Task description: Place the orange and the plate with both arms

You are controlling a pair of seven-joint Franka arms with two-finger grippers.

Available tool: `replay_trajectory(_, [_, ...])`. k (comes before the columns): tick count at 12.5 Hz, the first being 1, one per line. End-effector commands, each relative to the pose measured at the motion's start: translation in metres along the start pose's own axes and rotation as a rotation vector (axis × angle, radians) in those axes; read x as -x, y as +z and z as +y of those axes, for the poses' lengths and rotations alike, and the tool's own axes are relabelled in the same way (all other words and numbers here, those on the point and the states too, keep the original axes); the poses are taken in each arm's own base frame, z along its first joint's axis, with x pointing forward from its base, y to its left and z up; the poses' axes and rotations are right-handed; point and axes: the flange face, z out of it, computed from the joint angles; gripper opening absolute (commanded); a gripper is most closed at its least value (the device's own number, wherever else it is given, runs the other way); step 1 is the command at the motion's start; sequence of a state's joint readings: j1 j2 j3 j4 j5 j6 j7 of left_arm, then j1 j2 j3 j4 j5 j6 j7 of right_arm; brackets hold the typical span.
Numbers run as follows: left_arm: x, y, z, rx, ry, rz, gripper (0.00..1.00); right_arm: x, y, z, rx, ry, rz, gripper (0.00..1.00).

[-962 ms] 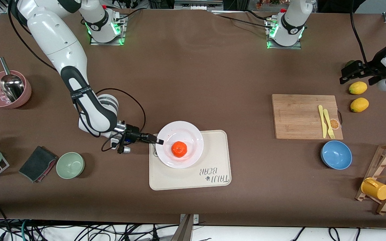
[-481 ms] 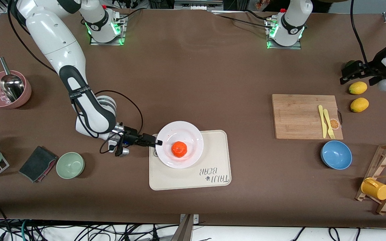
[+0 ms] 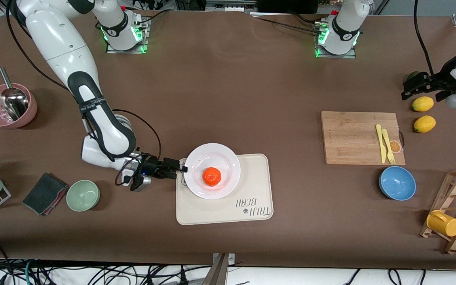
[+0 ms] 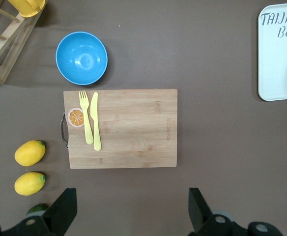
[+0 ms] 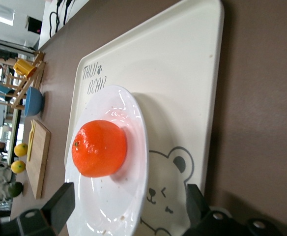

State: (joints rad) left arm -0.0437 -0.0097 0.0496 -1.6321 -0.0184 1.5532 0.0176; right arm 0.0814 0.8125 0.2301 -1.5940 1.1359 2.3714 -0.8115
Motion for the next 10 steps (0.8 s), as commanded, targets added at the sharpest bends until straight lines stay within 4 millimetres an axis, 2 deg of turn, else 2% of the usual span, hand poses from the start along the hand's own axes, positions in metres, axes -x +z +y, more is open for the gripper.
replay_trajectory(1, [-0.002, -0.006, -0.001, 0.006, 0.015, -0.001, 1.0, -0.01, -0.051, -0.003, 0.013, -0.077, -0.077, 1.0])
replay_trajectory(3, [-0.002, -0.004, -0.001, 0.006, 0.015, -0.006, 1.0, -0.01, -0.093, -0.002, 0.024, -0.115, -0.158, 1.0])
replay_trajectory(6, [-0.001, -0.004, -0.001, 0.006, 0.016, -0.012, 1.0, -0.009, -0.179, -0.014, 0.112, -0.187, -0.223, 1.0])
replay_trajectory(8, [-0.002, -0.003, -0.001, 0.006, 0.016, -0.013, 1.0, -0.002, -0.223, -0.033, 0.166, -0.213, -0.236, 1.0])
replay_trajectory(10, [-0.002, -0.002, -0.001, 0.006, 0.016, -0.015, 1.0, 0.012, -0.26, -0.064, 0.255, -0.218, -0.297, 1.0])
